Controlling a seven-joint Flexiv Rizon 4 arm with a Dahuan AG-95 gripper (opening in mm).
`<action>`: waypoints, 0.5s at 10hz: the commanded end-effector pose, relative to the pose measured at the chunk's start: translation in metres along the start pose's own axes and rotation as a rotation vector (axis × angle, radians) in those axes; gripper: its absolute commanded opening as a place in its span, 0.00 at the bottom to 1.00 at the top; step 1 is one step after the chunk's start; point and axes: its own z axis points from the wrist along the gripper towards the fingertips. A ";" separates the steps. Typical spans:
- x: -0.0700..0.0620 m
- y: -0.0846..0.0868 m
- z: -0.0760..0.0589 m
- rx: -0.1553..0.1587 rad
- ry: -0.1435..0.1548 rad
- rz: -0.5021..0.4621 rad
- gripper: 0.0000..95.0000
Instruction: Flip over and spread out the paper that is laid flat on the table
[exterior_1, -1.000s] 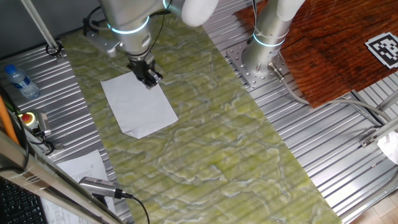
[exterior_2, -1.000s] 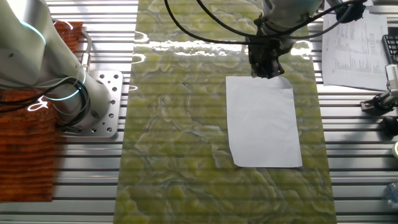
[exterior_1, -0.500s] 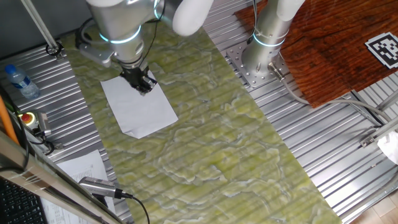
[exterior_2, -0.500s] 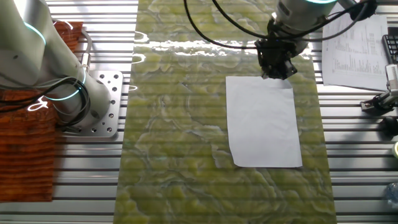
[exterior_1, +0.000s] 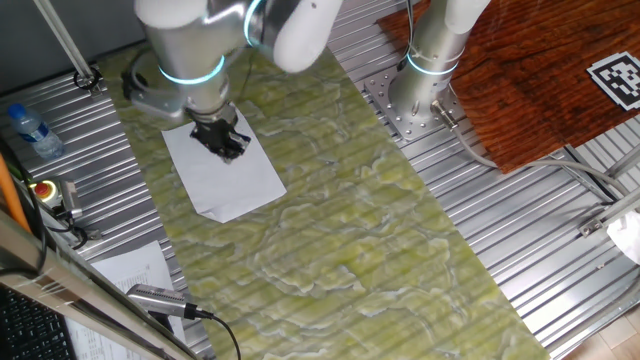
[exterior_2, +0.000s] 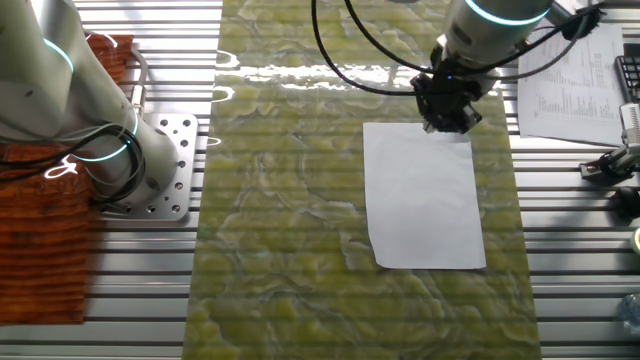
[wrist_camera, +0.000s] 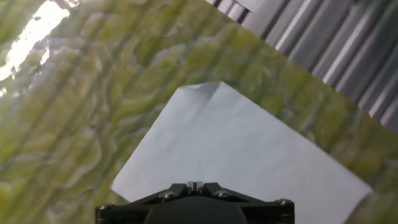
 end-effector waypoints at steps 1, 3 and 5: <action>-0.011 0.013 0.014 0.005 -0.007 -0.074 0.00; -0.024 0.023 0.015 0.004 -0.002 -0.181 0.00; -0.039 0.021 0.023 -0.006 0.004 -0.250 0.00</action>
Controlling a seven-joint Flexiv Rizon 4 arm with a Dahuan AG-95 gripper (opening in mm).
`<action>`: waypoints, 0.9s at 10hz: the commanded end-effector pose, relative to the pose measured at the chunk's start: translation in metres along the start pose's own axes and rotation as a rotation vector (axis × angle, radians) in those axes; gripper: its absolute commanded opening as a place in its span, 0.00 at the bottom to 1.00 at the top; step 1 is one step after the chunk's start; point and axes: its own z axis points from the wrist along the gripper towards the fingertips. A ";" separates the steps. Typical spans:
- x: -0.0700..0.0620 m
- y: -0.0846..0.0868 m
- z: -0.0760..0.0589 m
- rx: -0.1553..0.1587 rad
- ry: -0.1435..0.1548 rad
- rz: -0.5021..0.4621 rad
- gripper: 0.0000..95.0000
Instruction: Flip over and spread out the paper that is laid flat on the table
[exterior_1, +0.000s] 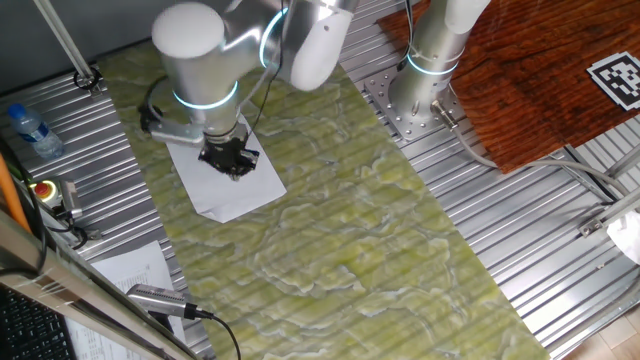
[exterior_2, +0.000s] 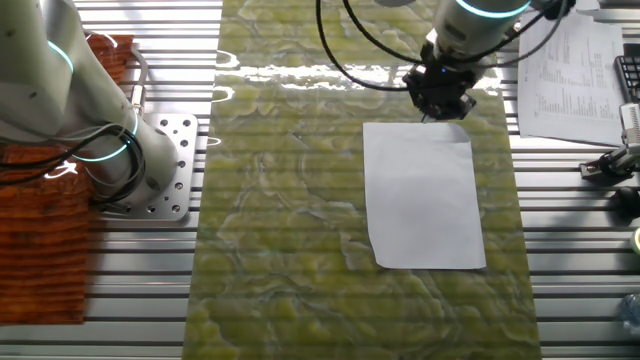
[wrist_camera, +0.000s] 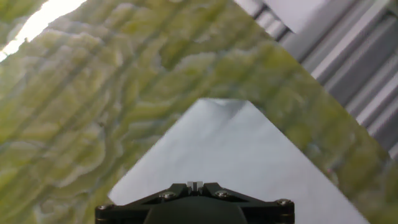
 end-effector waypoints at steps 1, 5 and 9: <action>-0.023 -0.005 0.009 -0.007 0.005 -0.094 0.00; -0.044 -0.022 0.017 0.007 0.019 -0.133 0.00; -0.038 -0.025 0.034 0.010 0.009 -0.148 0.00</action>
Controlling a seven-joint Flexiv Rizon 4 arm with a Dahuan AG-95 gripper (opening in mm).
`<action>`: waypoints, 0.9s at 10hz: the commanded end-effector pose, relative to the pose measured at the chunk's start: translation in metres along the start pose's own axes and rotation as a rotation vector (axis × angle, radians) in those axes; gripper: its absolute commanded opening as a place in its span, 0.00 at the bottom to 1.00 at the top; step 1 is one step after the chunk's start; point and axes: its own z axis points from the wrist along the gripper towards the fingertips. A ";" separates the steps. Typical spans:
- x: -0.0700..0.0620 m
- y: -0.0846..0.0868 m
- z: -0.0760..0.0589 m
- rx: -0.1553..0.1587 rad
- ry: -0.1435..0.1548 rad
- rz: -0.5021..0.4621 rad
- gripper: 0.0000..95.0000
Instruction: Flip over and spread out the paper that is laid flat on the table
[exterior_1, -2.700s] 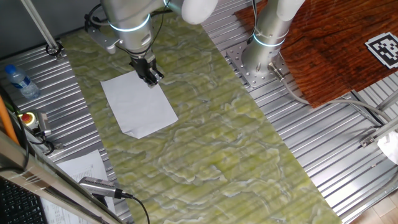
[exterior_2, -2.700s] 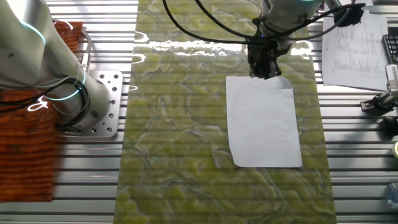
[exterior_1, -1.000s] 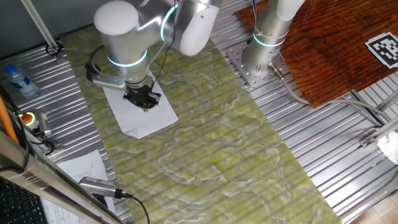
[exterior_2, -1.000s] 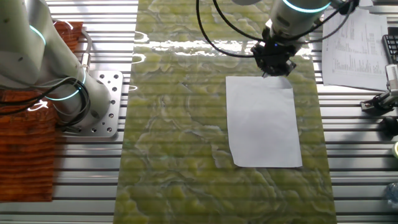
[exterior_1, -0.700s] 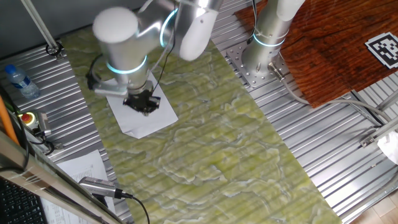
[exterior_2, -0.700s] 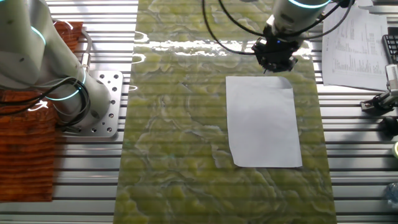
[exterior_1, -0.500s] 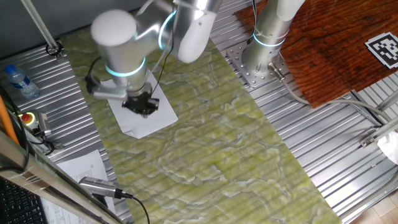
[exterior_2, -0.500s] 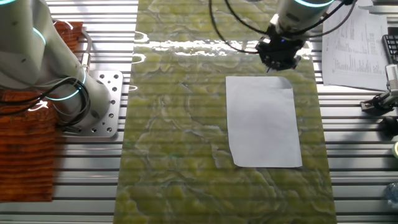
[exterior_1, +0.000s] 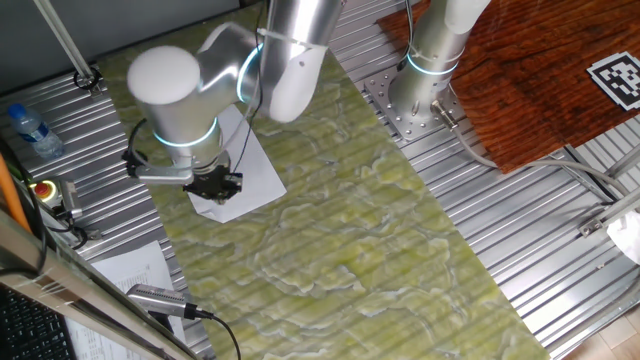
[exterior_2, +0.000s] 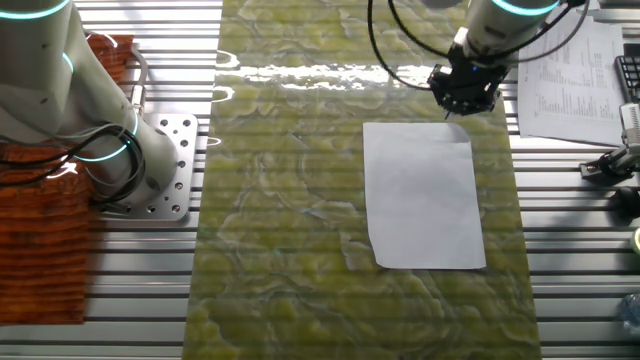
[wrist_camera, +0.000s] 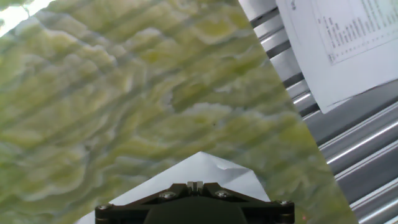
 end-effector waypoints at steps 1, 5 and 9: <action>0.001 0.001 0.002 0.001 0.014 0.006 0.00; 0.000 0.002 0.001 0.000 0.019 0.024 0.00; 0.000 0.002 0.001 -0.007 0.024 -0.061 0.20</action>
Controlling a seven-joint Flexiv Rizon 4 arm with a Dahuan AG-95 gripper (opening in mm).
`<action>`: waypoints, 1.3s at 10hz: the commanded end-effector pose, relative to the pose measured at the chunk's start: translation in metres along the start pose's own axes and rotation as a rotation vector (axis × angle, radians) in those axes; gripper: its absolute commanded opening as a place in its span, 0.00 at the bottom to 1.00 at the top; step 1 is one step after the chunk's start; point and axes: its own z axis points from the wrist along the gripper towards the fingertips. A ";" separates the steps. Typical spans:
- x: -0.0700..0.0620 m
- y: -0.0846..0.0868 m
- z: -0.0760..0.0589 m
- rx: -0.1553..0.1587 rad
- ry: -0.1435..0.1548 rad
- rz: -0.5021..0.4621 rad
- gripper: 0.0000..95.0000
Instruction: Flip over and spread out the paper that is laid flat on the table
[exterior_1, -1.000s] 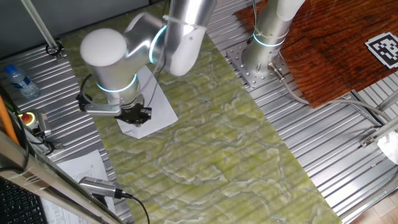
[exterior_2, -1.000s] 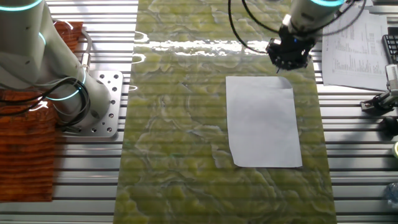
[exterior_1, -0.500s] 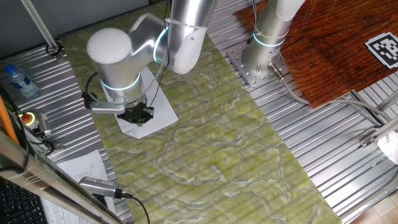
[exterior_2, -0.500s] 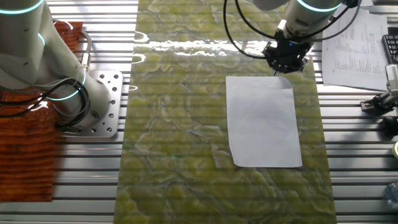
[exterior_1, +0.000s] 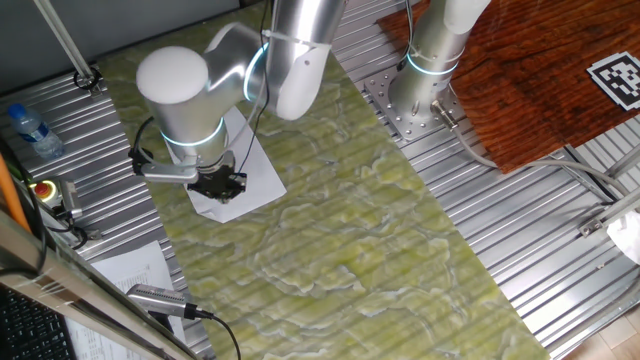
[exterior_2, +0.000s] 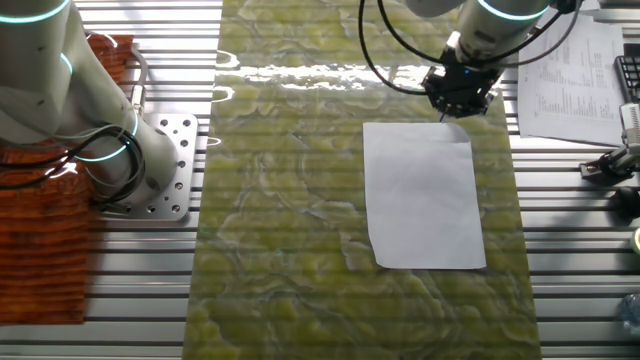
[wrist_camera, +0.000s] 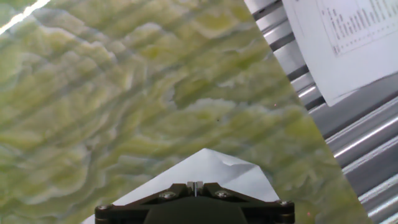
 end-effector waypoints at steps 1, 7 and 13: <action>-0.001 -0.002 0.001 -0.009 0.002 -0.111 0.20; -0.002 -0.024 0.010 0.020 -0.044 -0.239 0.20; -0.027 -0.043 0.016 0.047 -0.045 -0.310 0.20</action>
